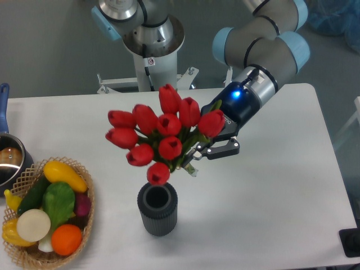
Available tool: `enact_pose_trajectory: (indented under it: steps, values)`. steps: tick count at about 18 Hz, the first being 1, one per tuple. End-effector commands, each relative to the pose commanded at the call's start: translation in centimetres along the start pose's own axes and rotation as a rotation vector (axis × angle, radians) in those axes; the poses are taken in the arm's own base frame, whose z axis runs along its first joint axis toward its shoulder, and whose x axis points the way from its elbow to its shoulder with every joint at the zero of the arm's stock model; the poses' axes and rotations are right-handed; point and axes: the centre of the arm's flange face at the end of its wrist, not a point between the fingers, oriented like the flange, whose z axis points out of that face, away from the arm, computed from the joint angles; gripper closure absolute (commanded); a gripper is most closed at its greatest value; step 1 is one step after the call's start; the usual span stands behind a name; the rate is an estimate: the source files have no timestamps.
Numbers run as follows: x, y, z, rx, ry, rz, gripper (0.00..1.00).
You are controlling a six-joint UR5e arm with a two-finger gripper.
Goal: Insert the flowers into the vase
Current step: 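Swing the held tulips up and over toward the black vase, then lower the tulip stems into the black vase opening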
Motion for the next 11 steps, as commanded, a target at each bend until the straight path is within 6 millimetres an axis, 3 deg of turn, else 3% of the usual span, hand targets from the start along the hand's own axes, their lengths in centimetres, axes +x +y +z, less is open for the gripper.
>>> enact_pose_trajectory:
  steps: [11]
  values:
    - [-0.3,4.2,2.3,0.066,0.050,0.009,0.86]
